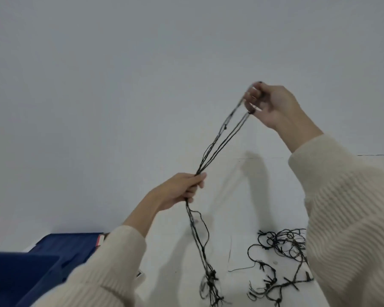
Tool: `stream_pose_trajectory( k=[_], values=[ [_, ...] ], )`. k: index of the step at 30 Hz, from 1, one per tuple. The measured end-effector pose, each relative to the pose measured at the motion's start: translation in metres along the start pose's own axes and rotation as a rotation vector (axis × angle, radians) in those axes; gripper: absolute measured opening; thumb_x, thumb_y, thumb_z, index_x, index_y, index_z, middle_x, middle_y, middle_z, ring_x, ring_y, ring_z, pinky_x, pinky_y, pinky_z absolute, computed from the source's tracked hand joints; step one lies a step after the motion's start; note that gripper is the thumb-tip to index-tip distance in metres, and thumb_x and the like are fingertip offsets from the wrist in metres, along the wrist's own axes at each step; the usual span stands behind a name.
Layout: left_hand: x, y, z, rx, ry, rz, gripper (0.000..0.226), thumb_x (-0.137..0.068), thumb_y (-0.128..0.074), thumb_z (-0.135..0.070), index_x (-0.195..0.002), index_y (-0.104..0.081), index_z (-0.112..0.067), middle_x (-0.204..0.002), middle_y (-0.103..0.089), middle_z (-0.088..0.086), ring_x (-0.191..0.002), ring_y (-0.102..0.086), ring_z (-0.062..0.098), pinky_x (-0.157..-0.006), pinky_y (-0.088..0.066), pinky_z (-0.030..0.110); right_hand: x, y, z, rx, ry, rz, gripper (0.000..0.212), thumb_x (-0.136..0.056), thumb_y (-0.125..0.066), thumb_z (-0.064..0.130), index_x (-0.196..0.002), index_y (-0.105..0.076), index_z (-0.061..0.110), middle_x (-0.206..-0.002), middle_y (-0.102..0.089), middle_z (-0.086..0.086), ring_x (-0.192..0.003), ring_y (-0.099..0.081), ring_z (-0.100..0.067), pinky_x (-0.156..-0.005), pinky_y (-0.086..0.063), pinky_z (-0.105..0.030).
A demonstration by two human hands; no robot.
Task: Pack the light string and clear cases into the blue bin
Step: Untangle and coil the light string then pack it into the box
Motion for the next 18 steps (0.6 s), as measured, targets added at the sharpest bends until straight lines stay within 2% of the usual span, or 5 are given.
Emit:
stream_pose_trajectory(
  k=[7,12,15,16,18],
  values=[
    [0.010,0.049,-0.028,-0.265,0.039,0.033,0.020,-0.095,-0.052,-0.024,-0.087,-0.063,-0.009,-0.055,-0.031,-0.007,-0.047,-0.031,0.009,-0.056,-0.043,0.020,0.016,0.138,-0.074,-0.049,-0.156,-0.431,0.034,-0.097,-0.025,0.007,-0.069,-0.043,0.015,-0.040,-0.060,0.002,-0.035,-0.058,-0.010,-0.048,-0.050,-0.020],
    [0.014,0.062,-0.048,-0.530,0.055,0.026,0.018,-0.095,-0.051,-0.016,-0.088,-0.065,-0.008,-0.063,-0.049,-0.001,-0.058,-0.049,0.010,-0.060,-0.049,0.014,0.046,0.192,-0.138,0.076,-0.367,-0.631,0.033,-0.098,-0.028,0.009,-0.071,-0.047,0.014,-0.070,-0.059,-0.005,-0.063,-0.051,-0.017,-0.056,-0.043,-0.026],
    [0.011,0.058,-0.059,-0.531,-0.041,-0.053,0.020,-0.096,-0.049,-0.015,-0.086,-0.064,-0.008,-0.063,-0.048,0.000,-0.056,-0.047,0.010,-0.058,-0.047,0.016,0.061,0.190,-0.169,0.531,-0.611,-0.486,0.019,-0.096,-0.037,0.012,-0.094,-0.056,0.010,-0.072,-0.064,-0.009,-0.070,-0.054,-0.024,-0.060,-0.041,-0.031],
    [0.009,0.055,-0.061,-0.530,-0.060,-0.058,0.020,-0.097,-0.048,-0.015,-0.085,-0.064,-0.008,-0.063,-0.047,0.000,-0.056,-0.045,0.010,-0.059,-0.047,0.018,0.060,0.181,-0.173,0.734,-0.646,-0.374,0.019,-0.095,-0.044,0.015,-0.110,-0.054,0.008,-0.090,-0.064,-0.013,-0.082,-0.056,-0.027,-0.069,-0.043,-0.035],
    [0.007,0.047,-0.064,-0.557,-0.069,-0.031,0.021,-0.097,-0.047,-0.015,-0.084,-0.063,-0.009,-0.063,-0.046,-0.001,-0.056,-0.044,0.010,-0.058,-0.046,0.018,0.053,0.145,-0.166,0.937,-0.555,-0.153,0.053,-0.092,-0.058,0.026,-0.138,-0.038,0.010,-0.134,-0.048,-0.013,-0.122,-0.046,-0.029,-0.095,-0.038,-0.043]
  ],
)
Point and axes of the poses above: each hand's wrist, its own x-axis away from the middle knuckle, its own y-axis out of the back of the hand, z = x × y, the point moved 4 cm from there along -x, towards the middle knuckle
